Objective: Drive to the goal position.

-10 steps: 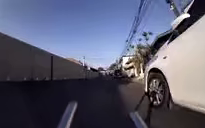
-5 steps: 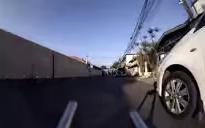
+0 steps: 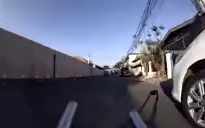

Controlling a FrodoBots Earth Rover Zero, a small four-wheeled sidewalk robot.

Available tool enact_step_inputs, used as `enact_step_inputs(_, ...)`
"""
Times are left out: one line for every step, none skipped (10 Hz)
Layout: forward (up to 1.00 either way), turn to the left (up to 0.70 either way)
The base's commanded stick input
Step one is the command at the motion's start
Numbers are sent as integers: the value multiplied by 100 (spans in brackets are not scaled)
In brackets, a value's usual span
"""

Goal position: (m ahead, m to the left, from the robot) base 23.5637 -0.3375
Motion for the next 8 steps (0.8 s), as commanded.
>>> enact_step_inputs(85, -34)
enact_step_inputs(85, -34)
enact_step_inputs(85, -34)
enact_step_inputs(85, -34)
enact_step_inputs(85, -34)
enact_step_inputs(85, -34)
enact_step_inputs(85, -5)
enact_step_inputs(85, 0)
